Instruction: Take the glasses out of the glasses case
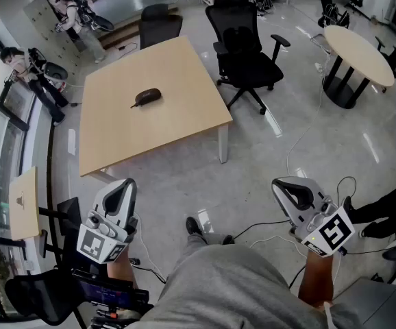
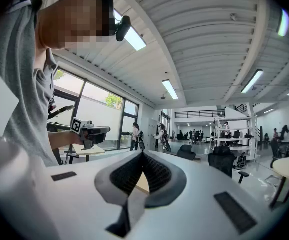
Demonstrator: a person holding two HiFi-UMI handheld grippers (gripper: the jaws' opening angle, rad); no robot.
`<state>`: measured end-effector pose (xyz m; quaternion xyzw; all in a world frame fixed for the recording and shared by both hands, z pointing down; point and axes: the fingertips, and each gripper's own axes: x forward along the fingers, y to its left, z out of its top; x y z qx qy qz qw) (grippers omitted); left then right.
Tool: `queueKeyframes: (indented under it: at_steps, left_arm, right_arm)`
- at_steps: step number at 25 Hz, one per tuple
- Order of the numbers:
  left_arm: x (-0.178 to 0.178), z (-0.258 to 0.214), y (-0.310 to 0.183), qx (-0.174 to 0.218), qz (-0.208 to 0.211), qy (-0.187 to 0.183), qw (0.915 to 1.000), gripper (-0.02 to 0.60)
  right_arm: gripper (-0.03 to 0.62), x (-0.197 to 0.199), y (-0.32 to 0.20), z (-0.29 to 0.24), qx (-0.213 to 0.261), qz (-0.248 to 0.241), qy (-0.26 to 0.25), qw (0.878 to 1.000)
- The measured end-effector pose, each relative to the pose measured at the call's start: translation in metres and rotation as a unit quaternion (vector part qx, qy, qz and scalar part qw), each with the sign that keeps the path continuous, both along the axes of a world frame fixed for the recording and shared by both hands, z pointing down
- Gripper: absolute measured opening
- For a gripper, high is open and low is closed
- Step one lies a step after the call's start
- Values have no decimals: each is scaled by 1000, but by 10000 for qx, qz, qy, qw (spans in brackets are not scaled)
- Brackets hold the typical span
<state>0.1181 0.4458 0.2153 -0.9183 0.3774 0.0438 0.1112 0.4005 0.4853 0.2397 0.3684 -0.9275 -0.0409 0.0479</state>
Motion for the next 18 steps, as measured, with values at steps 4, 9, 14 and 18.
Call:
queueKeyframes:
  at_steps: [4,9,14,18]
  left_arm:
    - [-4,1,5,-21,-60,17,10000,5]
    - [-17,6,9,-75,-156,43,9998,5]
    - [-42,16,11,-195,-336,77,9992,5]
    - [-69,22,1,-305,-516,132,9981,5]
  right_arm:
    - [6,1,1,4,-100,26,17,9999]
    - [6,-6,-1,6,-145,-7,2,9999]
    - [8,-29,-12,10,-308,-155,-122,9993]
    - [8,-54,-32,7,-435,-243,-351,9981]
